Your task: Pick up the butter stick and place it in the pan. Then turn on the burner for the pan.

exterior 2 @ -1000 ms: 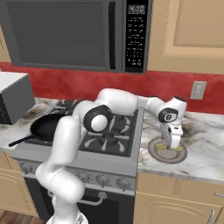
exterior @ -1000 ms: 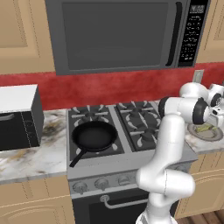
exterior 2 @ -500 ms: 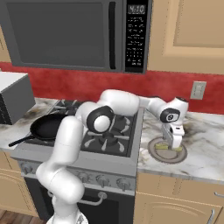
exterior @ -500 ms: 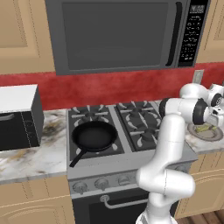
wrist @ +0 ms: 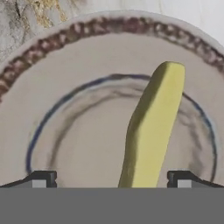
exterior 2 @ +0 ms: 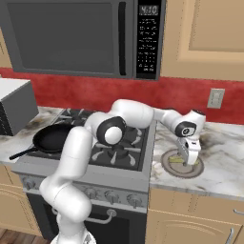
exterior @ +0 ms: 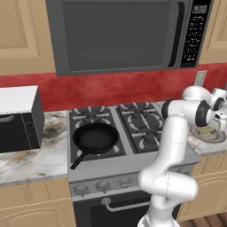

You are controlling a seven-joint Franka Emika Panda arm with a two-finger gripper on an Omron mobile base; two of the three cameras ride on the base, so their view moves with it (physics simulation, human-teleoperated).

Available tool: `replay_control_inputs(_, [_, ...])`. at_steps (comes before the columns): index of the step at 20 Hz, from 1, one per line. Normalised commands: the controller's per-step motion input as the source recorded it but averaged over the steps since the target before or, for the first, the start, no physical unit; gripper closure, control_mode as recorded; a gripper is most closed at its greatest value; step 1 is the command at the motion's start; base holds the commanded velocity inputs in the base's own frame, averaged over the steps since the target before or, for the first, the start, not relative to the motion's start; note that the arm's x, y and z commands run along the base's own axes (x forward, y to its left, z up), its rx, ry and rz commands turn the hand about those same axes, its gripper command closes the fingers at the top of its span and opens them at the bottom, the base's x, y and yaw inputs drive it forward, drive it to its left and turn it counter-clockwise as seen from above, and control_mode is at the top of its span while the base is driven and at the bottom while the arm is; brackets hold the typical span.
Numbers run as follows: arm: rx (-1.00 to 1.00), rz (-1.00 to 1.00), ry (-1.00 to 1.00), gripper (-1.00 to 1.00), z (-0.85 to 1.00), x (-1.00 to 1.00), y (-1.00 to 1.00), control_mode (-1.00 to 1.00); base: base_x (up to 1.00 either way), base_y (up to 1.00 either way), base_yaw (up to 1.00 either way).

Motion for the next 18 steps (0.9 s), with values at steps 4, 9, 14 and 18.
replay_control_inputs(4, [0.0, -0.01, 0.0, -1.0, -0.11, 0.0, 0.0, -1.0, 0.0, 0.0, 0.0])
replay_control_inputs(9, [0.0, 0.0, 0.0, -1.0, -0.12, 0.0, 0.0, -1.0, 0.0, 0.0, 0.0])
replay_control_inputs(14, [0.0, -0.01, 0.0, 1.0, -0.12, 0.0, 0.0, -1.0, 0.0, 0.0, 0.0])
replay_control_inputs(18, [0.0, 0.0, 0.0, 1.0, 0.0, 0.0, 0.0, -1.0, 0.0, 0.0, 0.0])
